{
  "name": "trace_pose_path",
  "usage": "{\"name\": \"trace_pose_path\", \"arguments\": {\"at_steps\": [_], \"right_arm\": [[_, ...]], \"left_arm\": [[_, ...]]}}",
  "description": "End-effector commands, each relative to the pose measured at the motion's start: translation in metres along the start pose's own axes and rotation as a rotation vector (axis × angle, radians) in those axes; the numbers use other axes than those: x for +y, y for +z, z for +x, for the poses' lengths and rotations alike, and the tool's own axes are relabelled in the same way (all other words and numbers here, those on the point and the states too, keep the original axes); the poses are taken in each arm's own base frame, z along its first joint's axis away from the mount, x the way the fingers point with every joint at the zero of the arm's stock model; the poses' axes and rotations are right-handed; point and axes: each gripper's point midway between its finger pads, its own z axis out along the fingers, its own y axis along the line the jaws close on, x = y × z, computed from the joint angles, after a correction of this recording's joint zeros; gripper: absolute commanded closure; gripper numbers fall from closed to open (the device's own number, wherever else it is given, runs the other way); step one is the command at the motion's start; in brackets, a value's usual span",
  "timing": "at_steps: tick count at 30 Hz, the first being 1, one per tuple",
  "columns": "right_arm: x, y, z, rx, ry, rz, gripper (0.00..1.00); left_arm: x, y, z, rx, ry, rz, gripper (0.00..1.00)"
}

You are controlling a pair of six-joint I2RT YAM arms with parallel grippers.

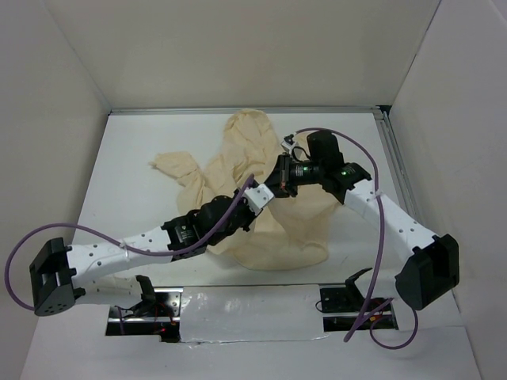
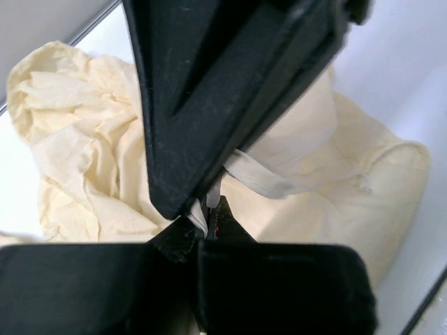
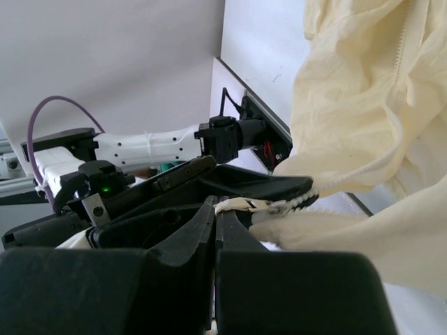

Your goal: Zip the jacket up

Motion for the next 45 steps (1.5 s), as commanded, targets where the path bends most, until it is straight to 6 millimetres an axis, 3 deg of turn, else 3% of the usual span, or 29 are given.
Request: {"name": "trace_pose_path", "arguments": {"at_steps": [1, 6, 10, 13, 18, 20, 21, 23, 24, 27, 28, 29, 30, 31, 32, 33, 35, 39, 42, 43, 44, 45], "right_arm": [[0.004, -0.002, -0.027, -0.091, -0.053, 0.017, 1.00], [-0.032, 0.003, -0.045, -0.112, -0.016, 0.118, 1.00], [-0.070, -0.005, -0.062, -0.194, -0.030, 0.228, 1.00], [-0.086, -0.013, -0.080, -0.276, -0.104, 0.332, 1.00], [-0.091, -0.021, -0.100, -0.346, -0.233, 0.380, 1.00], [-0.096, -0.029, -0.125, -0.425, -0.275, 0.438, 1.00], [-0.088, -0.034, -0.143, -0.474, -0.299, 0.442, 1.00], [-0.101, -0.039, -0.178, -0.528, -0.305, 0.474, 1.00], [-0.098, -0.034, -0.208, -0.565, -0.331, 0.463, 1.00], [-0.098, -0.031, -0.272, -0.643, -0.394, 0.461, 1.00], [-0.095, -0.030, -0.287, -0.663, -0.417, 0.459, 1.00], [-0.094, -0.030, -0.317, -0.718, -0.438, 0.475, 1.00], [-0.098, -0.030, -0.330, -0.739, -0.447, 0.485, 1.00], [-0.095, -0.030, -0.345, -0.773, -0.455, 0.477, 1.00], [-0.070, -0.039, -0.370, -0.841, -0.484, 0.454, 1.00], [-0.095, -0.029, -0.384, -0.829, -0.458, 0.476, 1.00], [-0.097, -0.034, -0.420, -0.916, -0.464, 0.492, 1.00], [-0.095, -0.032, -0.455, -0.966, -0.480, 0.473, 1.00], [-0.089, -0.020, -0.448, -0.910, -0.522, 0.430, 1.00], [-0.102, -0.011, -0.441, -0.866, -0.537, 0.424, 1.00], [-0.090, -0.008, -0.431, -0.836, -0.565, 0.385, 1.00], [-0.085, -0.001, -0.421, -0.778, -0.597, 0.348, 0.94]], "left_arm": [[-0.018, -0.018, -0.038, -0.146, -0.022, 0.126, 1.00], [-0.013, -0.027, -0.039, -0.161, -0.008, 0.117, 1.00], [-0.013, -0.037, -0.048, -0.193, -0.006, 0.139, 1.00], [-0.015, -0.041, -0.054, -0.198, -0.016, 0.158, 1.00], [-0.008, -0.048, -0.063, -0.199, -0.031, 0.139, 1.00], [-0.017, -0.059, -0.069, -0.193, -0.053, 0.206, 1.00], [-0.019, -0.067, -0.073, -0.206, -0.099, 0.228, 1.00], [-0.027, -0.075, -0.063, -0.192, -0.122, 0.279, 1.00], [-0.030, -0.084, -0.057, -0.180, -0.181, 0.305, 1.00], [-0.051, -0.105, -0.023, -0.087, -0.269, 0.420, 1.00], [-0.066, -0.115, -0.017, -0.063, -0.276, 0.516, 1.00], [-0.072, -0.125, -0.011, -0.045, -0.317, 0.558, 1.00], [-0.085, -0.133, 0.009, 0.027, -0.332, 0.626, 1.00], [-0.092, -0.139, 0.017, 0.055, -0.339, 0.665, 1.00], [-0.097, -0.142, 0.026, 0.100, -0.381, 0.682, 1.00], [-0.103, -0.146, 0.043, 0.166, -0.398, 0.702, 1.00], [-0.118, -0.159, 0.062, 0.270, -0.450, 0.784, 1.00], [-0.131, -0.168, 0.099, 0.418, -0.524, 0.817, 1.00], [-0.131, -0.163, 0.118, 0.472, -0.554, 0.770, 1.00], [-0.131, -0.160, 0.120, 0.483, -0.570, 0.753, 1.00], [-0.128, -0.156, 0.123, 0.481, -0.572, 0.721, 0.94], [-0.127, -0.152, 0.122, 0.474, -0.570, 0.705, 0.75]]}}
